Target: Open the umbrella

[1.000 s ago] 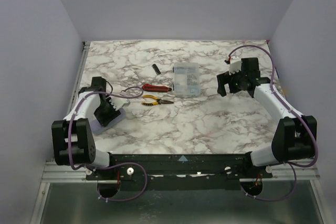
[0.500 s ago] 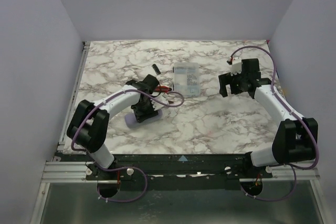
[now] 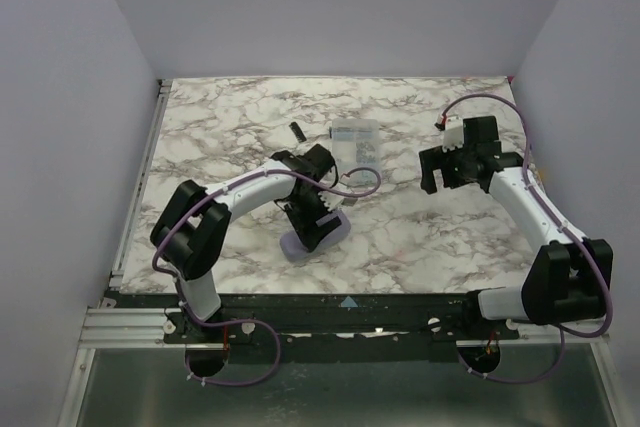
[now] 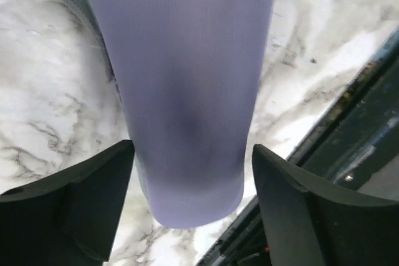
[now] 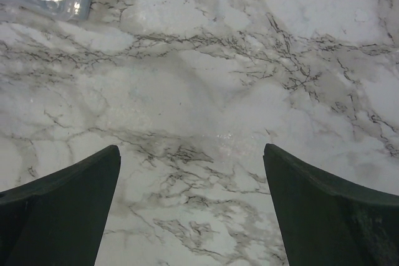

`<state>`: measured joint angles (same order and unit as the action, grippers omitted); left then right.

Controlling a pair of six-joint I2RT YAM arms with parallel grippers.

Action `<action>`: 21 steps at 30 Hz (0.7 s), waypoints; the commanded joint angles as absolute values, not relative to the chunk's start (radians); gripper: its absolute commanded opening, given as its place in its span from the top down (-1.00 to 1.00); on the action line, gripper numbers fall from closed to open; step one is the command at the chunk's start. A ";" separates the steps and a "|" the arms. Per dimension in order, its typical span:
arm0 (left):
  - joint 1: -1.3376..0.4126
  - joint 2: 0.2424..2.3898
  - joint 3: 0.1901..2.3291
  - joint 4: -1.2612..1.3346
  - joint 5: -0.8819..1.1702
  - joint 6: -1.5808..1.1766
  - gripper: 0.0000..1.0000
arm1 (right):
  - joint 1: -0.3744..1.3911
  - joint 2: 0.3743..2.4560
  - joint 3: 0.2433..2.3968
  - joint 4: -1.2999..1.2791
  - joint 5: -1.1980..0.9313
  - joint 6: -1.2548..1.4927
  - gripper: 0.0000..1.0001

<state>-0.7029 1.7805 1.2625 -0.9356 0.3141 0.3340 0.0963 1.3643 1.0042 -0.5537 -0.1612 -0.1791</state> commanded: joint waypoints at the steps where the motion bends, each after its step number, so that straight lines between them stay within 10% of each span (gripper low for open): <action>1: -0.697 1.623 1.184 -0.916 0.416 0.383 -0.79 | 0.092 1.325 0.978 -0.635 -0.229 -0.212 -0.99; 7: -0.550 1.485 1.085 -0.940 0.351 0.674 -0.81 | 0.092 1.300 0.956 -0.679 -0.279 -0.226 -1.00; 21: -0.639 1.495 0.890 -0.793 0.308 0.857 0.42 | 0.092 1.301 0.988 -0.694 -0.288 -0.063 -0.86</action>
